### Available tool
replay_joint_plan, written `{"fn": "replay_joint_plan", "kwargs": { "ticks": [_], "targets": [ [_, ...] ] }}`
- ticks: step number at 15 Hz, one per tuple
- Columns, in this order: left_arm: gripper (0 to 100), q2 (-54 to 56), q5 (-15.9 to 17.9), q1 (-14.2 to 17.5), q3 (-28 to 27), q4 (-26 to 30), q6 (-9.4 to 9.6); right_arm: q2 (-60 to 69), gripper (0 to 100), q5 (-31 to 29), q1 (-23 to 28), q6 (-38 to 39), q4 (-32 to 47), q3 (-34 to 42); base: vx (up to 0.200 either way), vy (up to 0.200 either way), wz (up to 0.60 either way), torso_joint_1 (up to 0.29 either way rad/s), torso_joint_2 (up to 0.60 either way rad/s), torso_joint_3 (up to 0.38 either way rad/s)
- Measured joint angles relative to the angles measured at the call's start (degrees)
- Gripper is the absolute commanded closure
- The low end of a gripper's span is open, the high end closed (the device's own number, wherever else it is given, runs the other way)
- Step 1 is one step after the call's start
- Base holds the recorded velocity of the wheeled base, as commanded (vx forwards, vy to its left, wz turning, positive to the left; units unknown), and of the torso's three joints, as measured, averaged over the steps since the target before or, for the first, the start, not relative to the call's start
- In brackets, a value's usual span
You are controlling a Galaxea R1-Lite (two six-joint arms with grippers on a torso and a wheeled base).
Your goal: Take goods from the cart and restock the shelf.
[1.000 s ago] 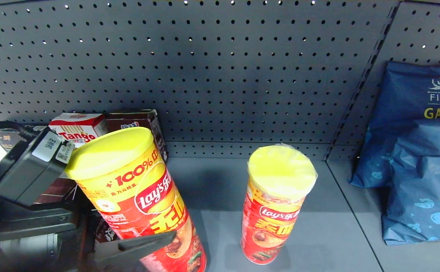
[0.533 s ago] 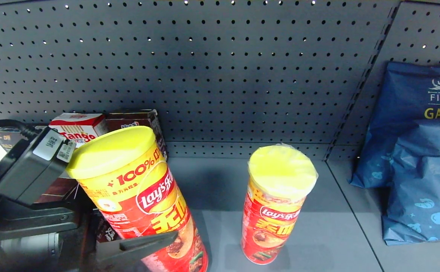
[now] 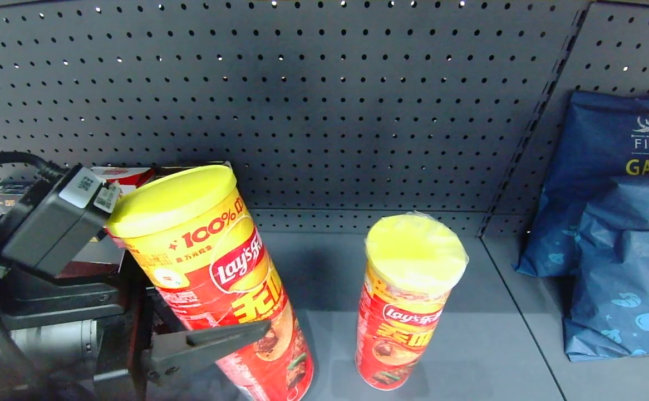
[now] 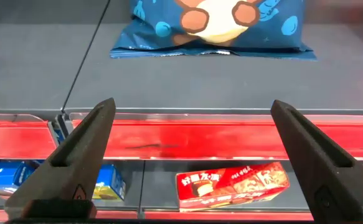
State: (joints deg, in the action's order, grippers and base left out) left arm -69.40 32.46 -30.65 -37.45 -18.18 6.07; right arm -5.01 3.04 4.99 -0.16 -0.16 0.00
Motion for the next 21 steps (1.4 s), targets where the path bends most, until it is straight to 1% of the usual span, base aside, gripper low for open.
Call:
{"fn": "replay_joint_plan", "kwargs": {
  "ticks": [5,7,8,10,11,12,14,18,21],
  "targets": [
    [100,-4.1,-0.1,-0.3,-6.2,0.3,0.63,0.0,0,0.0,0.0,0.0,0.0,0.0,0.000,0.000,0.00,0.000,0.00,0.000],
    [100,-5.9,-0.1,-2.6,-8.7,0.3,2.05,0.0,0,0.0,0.0,0.0,0.0,0.0,0.000,0.000,0.00,0.000,0.00,0.000],
    [100,-6.6,-0.2,-3.7,-9.4,0.3,2.22,0.0,0,0.0,0.0,0.0,0.0,0.0,0.000,0.000,0.00,0.000,0.00,0.000],
    [100,-7.3,-3.6,-4.2,-9.6,0.2,2.49,0.0,0,0.0,0.0,0.0,0.0,0.0,0.000,0.000,0.00,0.000,0.00,0.000],
    [100,-7.4,-6.2,-4.4,-9.6,-0.1,2.46,0.0,0,0.0,0.0,0.0,0.0,0.0,0.000,0.000,0.00,0.000,0.00,0.000],
    [100,-7.5,-7.4,-4.5,-9.6,0.0,2.44,0.0,0,0.0,0.0,0.0,0.0,0.0,0.000,0.000,0.00,0.000,0.00,0.000],
    [100,-7.3,-7.5,-4.3,-10.0,0.3,2.35,0.0,0,0.0,0.0,0.0,0.0,0.0,0.000,0.000,0.00,0.000,0.00,0.000],
    [100,-7.2,-5.4,-1.7,-10.4,0.7,2.24,-0.1,0,0.0,0.0,0.0,0.0,0.0,0.000,0.000,0.00,0.000,0.00,0.000],
    [100,-8.4,-5.1,0.5,-12.1,3.2,2.46,-0.1,0,0.0,0.0,0.0,0.0,0.0,0.000,0.000,0.00,0.000,0.00,0.000]
  ]
}}
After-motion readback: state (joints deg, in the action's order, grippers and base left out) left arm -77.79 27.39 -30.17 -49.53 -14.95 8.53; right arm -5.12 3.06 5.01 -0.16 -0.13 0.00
